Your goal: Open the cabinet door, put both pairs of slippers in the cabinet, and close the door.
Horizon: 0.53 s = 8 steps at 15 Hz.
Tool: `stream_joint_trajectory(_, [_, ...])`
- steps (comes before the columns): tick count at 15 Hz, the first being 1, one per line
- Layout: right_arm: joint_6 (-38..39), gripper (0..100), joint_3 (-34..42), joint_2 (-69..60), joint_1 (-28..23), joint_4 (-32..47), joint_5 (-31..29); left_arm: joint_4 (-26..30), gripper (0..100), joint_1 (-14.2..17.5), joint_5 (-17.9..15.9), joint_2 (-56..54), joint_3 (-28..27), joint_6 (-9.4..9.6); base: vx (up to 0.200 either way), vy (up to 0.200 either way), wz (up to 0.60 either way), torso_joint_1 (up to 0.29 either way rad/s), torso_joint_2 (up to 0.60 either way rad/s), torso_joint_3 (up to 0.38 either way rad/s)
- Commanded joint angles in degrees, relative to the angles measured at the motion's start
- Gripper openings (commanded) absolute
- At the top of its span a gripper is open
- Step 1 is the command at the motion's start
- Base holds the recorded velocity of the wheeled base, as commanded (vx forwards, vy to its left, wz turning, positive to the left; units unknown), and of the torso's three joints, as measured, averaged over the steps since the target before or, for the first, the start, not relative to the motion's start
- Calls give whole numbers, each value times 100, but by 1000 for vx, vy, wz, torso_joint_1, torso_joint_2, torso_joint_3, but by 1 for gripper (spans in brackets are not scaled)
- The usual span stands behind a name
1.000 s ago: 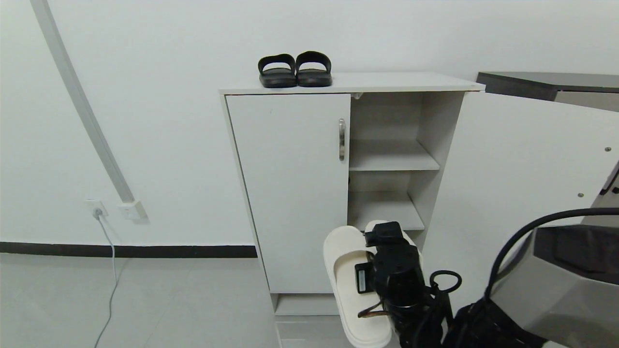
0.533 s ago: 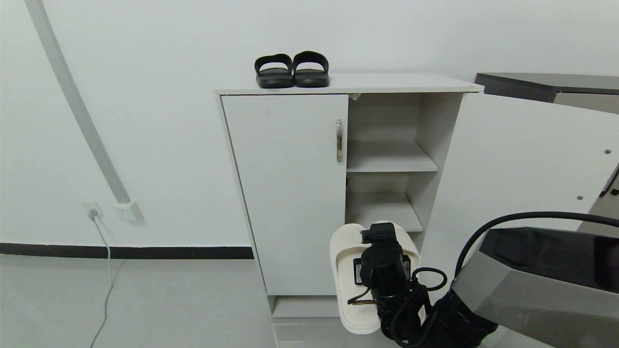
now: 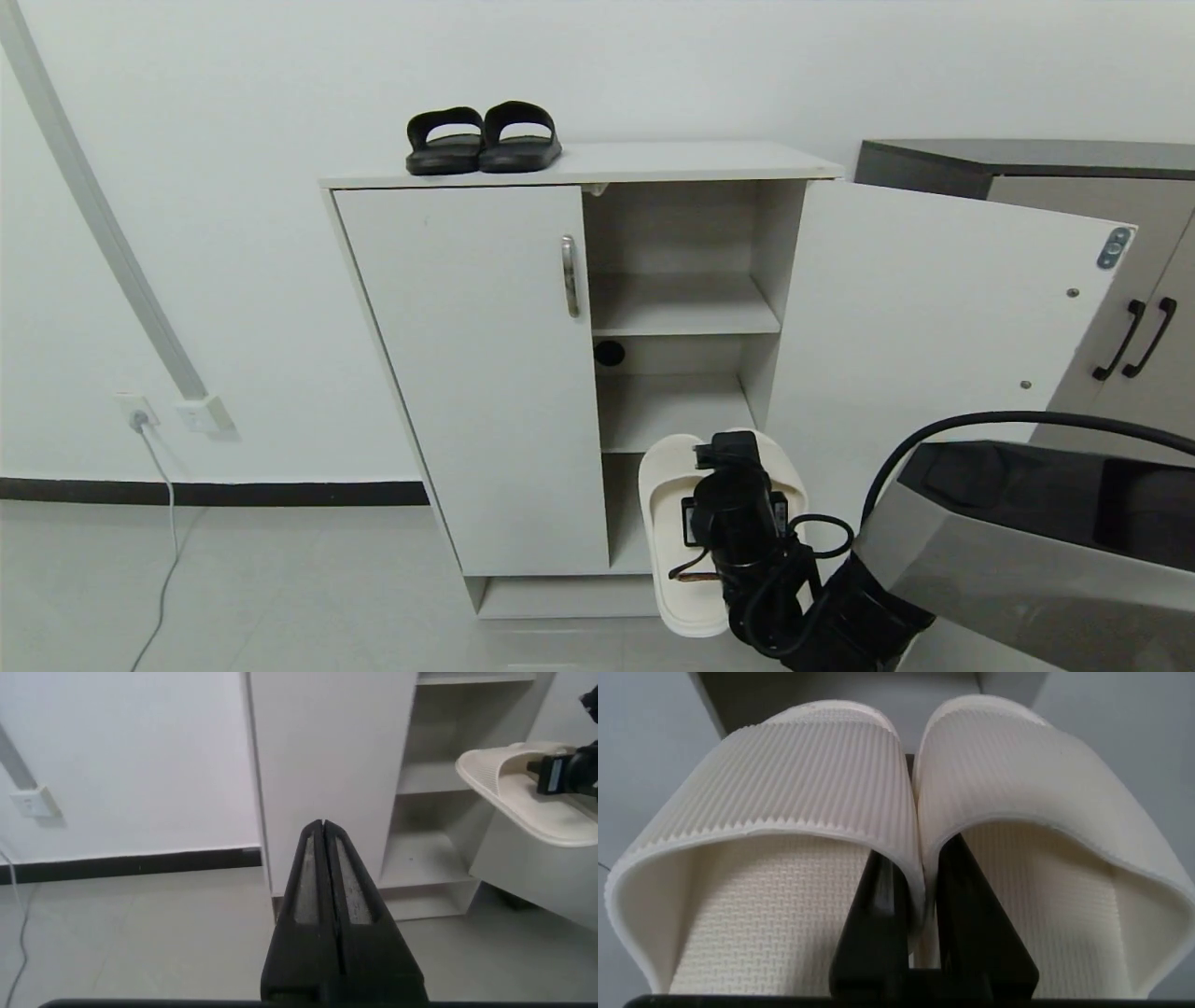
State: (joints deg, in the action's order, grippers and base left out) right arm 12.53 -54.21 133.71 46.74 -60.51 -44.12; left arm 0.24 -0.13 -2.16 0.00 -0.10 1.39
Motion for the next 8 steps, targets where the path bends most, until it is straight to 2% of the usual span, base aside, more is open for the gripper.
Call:
stream_joint_trajectory(1, [-14,0,-107,129,11,-4,44,2,0,-4,-4,18,1,2,0,0,0,0,0,0])
stream_joint_trajectory(8, [-32,0,-230,200,19,-13,61,2,0,-4,5,18,1,2,0,0,0,0,0,0])
